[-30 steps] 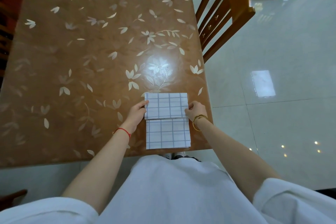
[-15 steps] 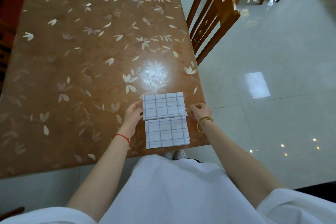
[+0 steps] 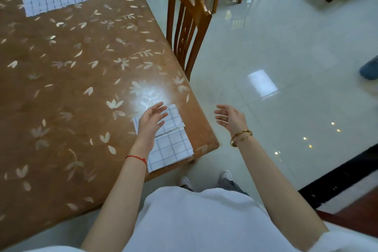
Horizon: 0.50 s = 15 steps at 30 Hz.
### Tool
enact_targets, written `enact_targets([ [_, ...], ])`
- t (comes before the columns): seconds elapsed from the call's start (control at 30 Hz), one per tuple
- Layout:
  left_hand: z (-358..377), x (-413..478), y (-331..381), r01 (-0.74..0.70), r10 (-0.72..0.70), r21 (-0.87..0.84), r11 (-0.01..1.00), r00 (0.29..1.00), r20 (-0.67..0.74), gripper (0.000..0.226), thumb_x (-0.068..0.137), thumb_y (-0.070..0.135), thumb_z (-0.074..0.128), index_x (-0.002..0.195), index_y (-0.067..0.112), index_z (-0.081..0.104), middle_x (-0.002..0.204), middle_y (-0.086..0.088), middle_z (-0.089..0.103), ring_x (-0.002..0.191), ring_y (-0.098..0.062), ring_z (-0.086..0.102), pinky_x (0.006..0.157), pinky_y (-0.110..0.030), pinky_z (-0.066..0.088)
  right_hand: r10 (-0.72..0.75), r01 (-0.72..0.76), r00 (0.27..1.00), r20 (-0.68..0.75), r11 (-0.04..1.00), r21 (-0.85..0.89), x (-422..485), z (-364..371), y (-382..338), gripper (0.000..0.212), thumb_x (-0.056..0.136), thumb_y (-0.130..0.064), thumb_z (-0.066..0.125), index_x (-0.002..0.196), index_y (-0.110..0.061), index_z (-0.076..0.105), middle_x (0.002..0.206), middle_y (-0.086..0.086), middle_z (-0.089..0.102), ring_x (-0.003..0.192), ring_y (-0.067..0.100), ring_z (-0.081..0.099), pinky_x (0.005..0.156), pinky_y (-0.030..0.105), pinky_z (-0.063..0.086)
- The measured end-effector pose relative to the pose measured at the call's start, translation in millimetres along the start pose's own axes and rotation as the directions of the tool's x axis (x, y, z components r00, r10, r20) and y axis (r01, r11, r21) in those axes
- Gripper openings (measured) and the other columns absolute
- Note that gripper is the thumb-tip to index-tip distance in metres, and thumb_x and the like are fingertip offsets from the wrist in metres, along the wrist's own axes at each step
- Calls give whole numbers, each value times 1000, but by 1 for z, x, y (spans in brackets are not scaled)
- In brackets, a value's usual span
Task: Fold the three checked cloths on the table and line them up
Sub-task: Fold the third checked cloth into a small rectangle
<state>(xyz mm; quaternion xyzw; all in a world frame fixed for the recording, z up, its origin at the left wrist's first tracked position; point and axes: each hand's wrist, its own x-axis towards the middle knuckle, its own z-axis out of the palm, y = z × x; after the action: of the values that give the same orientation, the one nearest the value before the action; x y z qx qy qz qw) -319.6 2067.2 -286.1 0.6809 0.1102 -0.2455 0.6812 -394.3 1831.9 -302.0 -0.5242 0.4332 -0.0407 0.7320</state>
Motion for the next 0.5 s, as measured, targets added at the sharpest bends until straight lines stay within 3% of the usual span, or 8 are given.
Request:
enact_targets([
  [0.37, 157, -24, 14, -90, 85, 29, 996, 987, 133, 35, 97, -1, 47, 126, 14, 61, 124, -5, 67, 114, -20, 64, 106, -39, 47, -111, 130, 986, -124, 979, 156, -14, -154, -50, 24, 97, -18, 49, 102, -6, 69, 87, 7, 68, 72, 17, 61, 67, 25, 52],
  [0.5, 231, -26, 8, -92, 90, 2, 996, 979, 181, 31, 97, 1, 49, 117, 20, 64, 120, -2, 69, 114, -22, 65, 106, -41, 47, -150, 174, 976, -158, 973, 151, -3, -218, -77, 24, 97, -20, 50, 103, -7, 70, 88, 7, 69, 74, 17, 62, 68, 25, 53],
])
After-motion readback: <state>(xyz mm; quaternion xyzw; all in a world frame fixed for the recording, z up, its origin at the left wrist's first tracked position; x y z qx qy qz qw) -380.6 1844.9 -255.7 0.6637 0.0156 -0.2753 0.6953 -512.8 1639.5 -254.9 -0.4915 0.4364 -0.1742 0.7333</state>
